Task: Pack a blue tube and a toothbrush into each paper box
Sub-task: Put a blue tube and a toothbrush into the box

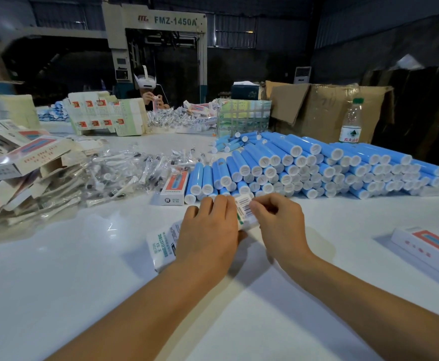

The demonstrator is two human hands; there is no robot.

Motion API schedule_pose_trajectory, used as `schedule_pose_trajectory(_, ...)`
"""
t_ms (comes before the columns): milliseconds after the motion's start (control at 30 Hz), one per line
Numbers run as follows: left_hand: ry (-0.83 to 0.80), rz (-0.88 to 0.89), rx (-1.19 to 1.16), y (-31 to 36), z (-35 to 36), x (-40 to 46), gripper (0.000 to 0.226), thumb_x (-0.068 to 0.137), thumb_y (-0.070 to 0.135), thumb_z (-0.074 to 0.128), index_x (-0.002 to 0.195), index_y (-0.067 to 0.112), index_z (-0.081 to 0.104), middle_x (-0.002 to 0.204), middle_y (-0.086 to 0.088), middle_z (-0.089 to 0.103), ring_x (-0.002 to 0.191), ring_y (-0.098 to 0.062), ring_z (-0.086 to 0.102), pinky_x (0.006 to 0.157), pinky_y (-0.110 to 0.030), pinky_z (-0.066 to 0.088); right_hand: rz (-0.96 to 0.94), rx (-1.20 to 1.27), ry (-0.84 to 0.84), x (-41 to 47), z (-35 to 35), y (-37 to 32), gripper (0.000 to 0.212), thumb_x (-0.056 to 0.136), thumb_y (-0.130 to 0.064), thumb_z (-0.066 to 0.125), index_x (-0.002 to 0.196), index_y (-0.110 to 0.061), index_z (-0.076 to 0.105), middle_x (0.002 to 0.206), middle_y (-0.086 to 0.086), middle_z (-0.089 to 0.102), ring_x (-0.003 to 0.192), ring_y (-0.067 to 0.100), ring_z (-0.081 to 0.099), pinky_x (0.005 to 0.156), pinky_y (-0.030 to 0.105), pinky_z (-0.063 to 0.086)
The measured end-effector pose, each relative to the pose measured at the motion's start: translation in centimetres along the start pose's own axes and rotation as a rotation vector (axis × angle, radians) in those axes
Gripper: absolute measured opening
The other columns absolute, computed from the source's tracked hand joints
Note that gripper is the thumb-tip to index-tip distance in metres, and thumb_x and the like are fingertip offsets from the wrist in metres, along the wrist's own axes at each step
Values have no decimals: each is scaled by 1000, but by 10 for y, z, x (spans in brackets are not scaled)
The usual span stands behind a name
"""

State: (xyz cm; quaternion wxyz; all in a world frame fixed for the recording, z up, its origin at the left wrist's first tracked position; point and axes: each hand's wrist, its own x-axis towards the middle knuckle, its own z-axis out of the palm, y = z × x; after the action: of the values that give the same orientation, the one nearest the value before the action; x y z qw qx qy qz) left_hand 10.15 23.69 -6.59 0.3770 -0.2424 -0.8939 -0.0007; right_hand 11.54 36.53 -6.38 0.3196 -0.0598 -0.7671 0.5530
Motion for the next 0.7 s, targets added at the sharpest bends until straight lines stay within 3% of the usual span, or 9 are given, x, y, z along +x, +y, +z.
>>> schedule_pose_trajectory(67,9,1,-33,-1,2,1,64,57,45,86,102,4,67,87,-8,65,74,-25,62,58,-34,49,-14,-14,-7,-1,0,-1,18,88,-9,63,77,-23,66,86,1,66,78,8,59,65,16,45)
schedule_pose_trajectory(133,-25,-21,-52,-2,1,2,65,71,49,76,116,5,60,101,-7,63,88,-25,60,68,-35,48,-3,11,-38,-1,-2,-2,21,88,-10,64,78,-28,65,90,1,66,81,11,60,69,23,47)
schedule_pose_trajectory(200,-57,-38,-63,-5,3,3,66,87,55,53,135,11,38,124,-3,50,110,-23,48,86,-33,39,24,38,-58,0,-4,-2,17,87,-13,65,76,-25,65,83,-3,66,72,5,58,65,23,47)
schedule_pose_trajectory(267,-27,-59,-74,-9,8,3,65,92,57,40,140,16,24,132,-1,39,118,-21,38,92,-32,32,28,21,-52,0,-5,-3,15,87,-17,66,72,-15,64,69,-5,61,59,4,50,59,19,41)
schedule_pose_trajectory(367,-39,-78,-39,-9,10,4,65,93,56,38,141,15,19,136,-1,36,121,-21,35,95,-32,31,-59,-67,-42,-3,-2,-2,20,88,-16,64,69,-9,61,69,-1,56,60,5,46,55,12,36)
schedule_pose_trajectory(500,-65,-166,-144,-14,-2,10,59,94,53,39,139,19,25,133,1,37,122,-19,36,94,-31,33,-159,1,-73,-6,0,-9,17,89,-11,61,81,-25,64,84,-3,57,71,-5,52,65,7,39)
schedule_pose_trajectory(567,3,-258,-409,-18,-13,18,50,91,50,47,130,20,41,120,0,46,110,-19,44,83,-32,38,-158,119,-90,-5,-1,-10,17,92,-16,58,104,-28,64,96,-5,55,79,-6,54,70,9,42)
schedule_pose_trajectory(633,149,-319,-834,-19,-25,24,28,90,44,53,113,28,52,104,4,53,94,-11,52,73,-26,41,-99,189,-165,-5,-2,-9,33,92,-29,59,124,-34,52,110,-9,52,87,-8,53,76,15,44)
schedule_pose_trajectory(700,190,-415,-1333,-16,-36,28,11,89,42,53,99,38,54,95,14,61,84,2,59,72,-19,46,-54,184,-328,-8,0,-10,53,84,-43,60,133,-41,39,117,-13,49,98,-9,51,84,18,43)
